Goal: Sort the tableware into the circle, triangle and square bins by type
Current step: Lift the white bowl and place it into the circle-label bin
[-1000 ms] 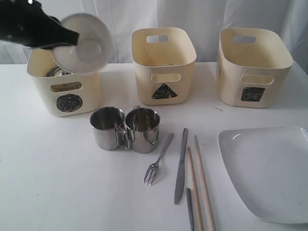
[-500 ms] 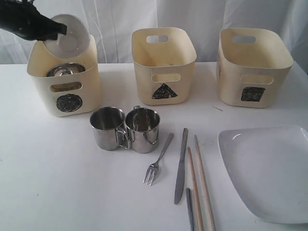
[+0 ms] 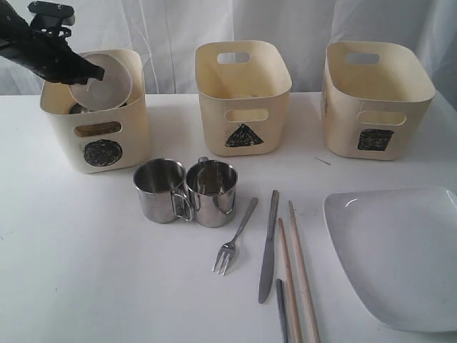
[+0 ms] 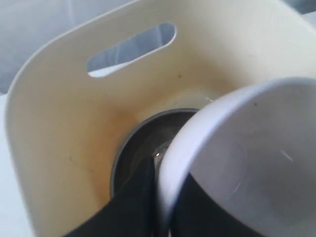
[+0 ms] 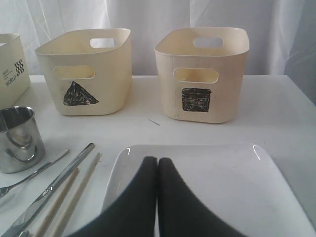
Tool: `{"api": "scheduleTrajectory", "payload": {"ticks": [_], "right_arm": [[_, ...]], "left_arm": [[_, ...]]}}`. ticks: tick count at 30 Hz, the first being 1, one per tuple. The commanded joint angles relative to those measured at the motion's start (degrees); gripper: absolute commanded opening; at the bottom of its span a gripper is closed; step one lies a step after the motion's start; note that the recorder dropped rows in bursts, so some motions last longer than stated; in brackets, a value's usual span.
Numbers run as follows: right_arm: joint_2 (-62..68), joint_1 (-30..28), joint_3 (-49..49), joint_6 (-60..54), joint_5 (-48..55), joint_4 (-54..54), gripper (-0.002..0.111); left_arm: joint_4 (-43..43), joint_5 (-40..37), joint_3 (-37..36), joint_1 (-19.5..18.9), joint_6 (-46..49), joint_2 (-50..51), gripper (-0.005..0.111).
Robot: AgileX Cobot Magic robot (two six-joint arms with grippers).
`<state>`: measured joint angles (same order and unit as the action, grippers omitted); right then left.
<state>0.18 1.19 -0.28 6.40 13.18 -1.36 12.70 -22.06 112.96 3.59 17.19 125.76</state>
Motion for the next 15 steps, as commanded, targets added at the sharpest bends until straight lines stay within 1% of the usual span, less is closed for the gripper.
{"api": "scheduleTrajectory", "payload": {"ticks": [1,3,5,7,9,10,11,15], "right_arm": [[-0.18,0.16,0.28,-0.20,-0.53,0.06,0.000],[-0.18,0.16,0.28,-0.20,-0.53,0.06,0.000],[-0.18,0.16,0.28,-0.20,-0.53,0.06,0.000],[-0.18,0.16,0.28,-0.20,-0.53,0.06,0.000],[-0.18,0.16,0.28,-0.20,-0.53,0.06,0.000],[-0.18,0.16,0.28,-0.20,-0.53,0.06,0.000],[-0.18,0.16,0.28,-0.20,-0.53,0.06,0.000],[-0.18,0.16,0.28,-0.20,-0.53,0.06,0.000]], "left_arm": [[-0.39,-3.18,0.38,-1.22,-0.24,-0.18,0.001],[0.09,-4.46,0.38,-1.22,1.00,-0.18,0.008],[0.67,-5.37,0.38,-1.22,0.75,-0.18,0.020],[1.60,-6.77,0.38,-1.22,0.48,-0.32,0.035],[2.88,-8.80,0.38,-1.22,0.48,-0.84,0.047],[3.41,-10.14,0.38,-1.22,0.48,-1.38,0.050],[3.70,-11.08,0.38,-1.12,0.48,-1.98,0.050],[5.51,-15.49,0.38,-1.12,1.29,-5.50,0.046]]}}
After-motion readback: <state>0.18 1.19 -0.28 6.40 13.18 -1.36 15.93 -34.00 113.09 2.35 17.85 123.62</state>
